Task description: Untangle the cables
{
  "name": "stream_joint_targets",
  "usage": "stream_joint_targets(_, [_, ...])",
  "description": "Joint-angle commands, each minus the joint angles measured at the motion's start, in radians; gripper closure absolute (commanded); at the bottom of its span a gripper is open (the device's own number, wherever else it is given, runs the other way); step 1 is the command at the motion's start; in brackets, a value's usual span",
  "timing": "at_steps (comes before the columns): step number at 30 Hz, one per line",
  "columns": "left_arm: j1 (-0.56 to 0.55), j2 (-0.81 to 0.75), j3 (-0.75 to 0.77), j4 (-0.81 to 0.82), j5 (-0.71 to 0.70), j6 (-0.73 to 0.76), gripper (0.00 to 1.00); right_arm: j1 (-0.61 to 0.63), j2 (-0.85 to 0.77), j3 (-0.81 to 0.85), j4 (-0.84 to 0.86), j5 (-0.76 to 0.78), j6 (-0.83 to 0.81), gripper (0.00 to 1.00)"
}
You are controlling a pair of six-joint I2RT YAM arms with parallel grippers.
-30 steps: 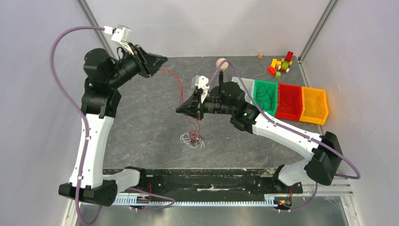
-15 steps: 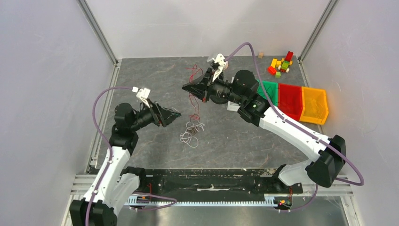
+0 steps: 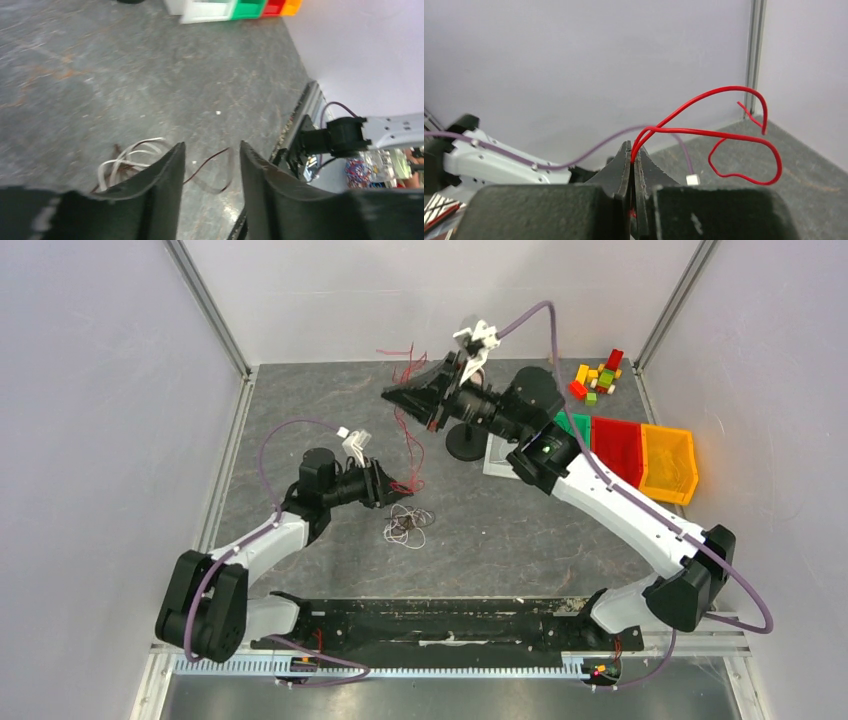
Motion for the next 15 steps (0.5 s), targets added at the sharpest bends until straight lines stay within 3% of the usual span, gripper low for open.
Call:
stream_joint_targets(1, [0.05, 0.026, -0.014, -0.001, -0.033, -0.015, 0.55, -0.043, -0.01, 0.164, 0.038, 0.018, 0.035, 1.0])
stream_joint_targets(7, [0.062, -0.048, -0.022, -0.061, -0.027, -0.014, 0.59, -0.115, -0.053, 0.229, -0.131, 0.013, -0.037, 1.0])
stream_joint_targets(12, [0.061, -0.151, 0.054, -0.252, -0.013, 0.128, 0.39, -0.184, -0.181, 0.124, -0.39, 0.002, -0.162, 1.0])
stream_joint_targets(15, [0.061, -0.19, 0.118, -0.356, 0.066, 0.192, 0.26, -0.263, -0.269, 0.03, -0.505, 0.007, -0.198, 1.0])
